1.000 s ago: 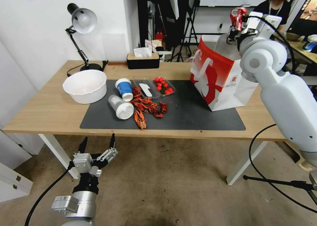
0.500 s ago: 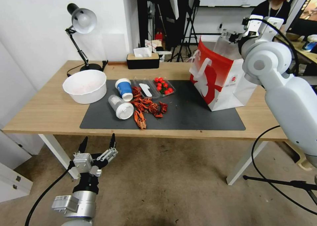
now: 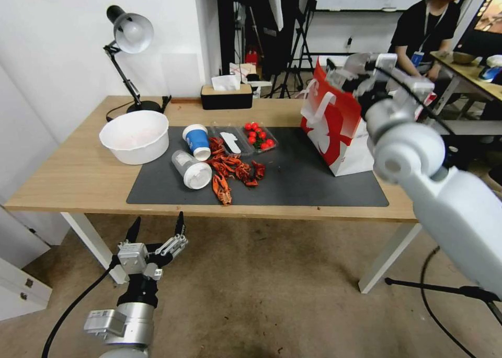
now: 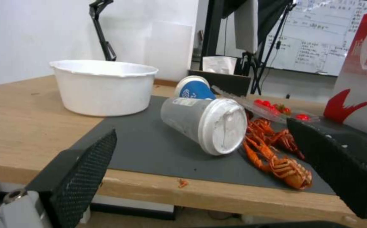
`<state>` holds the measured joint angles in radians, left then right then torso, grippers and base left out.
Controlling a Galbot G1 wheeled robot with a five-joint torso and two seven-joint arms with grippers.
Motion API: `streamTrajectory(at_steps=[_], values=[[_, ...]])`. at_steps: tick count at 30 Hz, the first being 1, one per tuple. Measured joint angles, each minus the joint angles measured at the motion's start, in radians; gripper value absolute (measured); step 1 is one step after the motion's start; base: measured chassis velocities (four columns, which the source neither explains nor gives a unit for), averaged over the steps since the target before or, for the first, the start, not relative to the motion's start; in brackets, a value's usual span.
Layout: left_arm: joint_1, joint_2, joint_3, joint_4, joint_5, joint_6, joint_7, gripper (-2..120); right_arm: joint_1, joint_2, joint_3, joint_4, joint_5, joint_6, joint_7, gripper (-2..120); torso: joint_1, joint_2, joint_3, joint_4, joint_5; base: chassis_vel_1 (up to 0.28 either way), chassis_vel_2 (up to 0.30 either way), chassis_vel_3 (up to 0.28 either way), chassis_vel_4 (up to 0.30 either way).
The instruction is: Pick up the trash from the table and place it into the takeout bag.
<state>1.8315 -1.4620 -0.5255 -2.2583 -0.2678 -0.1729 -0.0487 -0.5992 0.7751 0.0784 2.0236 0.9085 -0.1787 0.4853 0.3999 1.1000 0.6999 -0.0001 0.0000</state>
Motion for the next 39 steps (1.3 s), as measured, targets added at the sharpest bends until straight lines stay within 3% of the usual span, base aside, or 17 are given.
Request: streamTrajectory(at_steps=[7,20,23,26,31,39], values=[[-0.006,0.008,0.001,0.001,-0.004,-0.001,0.004,100,-0.244,-0.039,0.052,0.1,-0.127,0.106,-0.038,100,0.0,0.0,0.0,-0.0001,0.0002,0.0,0.0,0.0,0.0],[0.011,-0.02,0.006,-0.01,0.01,-0.021,0.007,100,-0.587,0.011,0.173,0.167,-0.263,0.253,-0.063,100,0.0,0.0,0.0,0.0002,0.0,0.0,0.0,0.0,0.0],[0.01,-0.017,0.003,-0.01,0.009,-0.021,0.007,100,-0.679,0.044,0.218,0.181,-0.295,0.283,-0.081,100,0.0,0.0,0.0,0.0,0.0001,0.0,0.0,0.0,0.0],[0.0,-0.021,0.003,-0.01,0.008,-0.019,-0.001,100,-0.839,0.13,0.279,0.183,-0.366,0.362,-0.142,100,0.0,0.0,0.0,-0.0001,0.0001,0.0,0.0,0.0,0.0],[-0.01,-0.025,0.005,-0.01,0.001,-0.011,-0.002,100,-0.945,0.21,0.318,0.162,-0.405,0.427,-0.208,100,0.0,0.0,0.0,0.0,0.0,0.0,0.0,0.0,0.0],[-0.016,-0.03,0.008,-0.011,-0.008,-0.004,-0.011,100,-1.027,0.274,0.307,0.121,-0.467,0.499,-0.245,100,0.0,0.0,0.0,0.0001,0.0001,0.0,0.0,0.0,0.0]])
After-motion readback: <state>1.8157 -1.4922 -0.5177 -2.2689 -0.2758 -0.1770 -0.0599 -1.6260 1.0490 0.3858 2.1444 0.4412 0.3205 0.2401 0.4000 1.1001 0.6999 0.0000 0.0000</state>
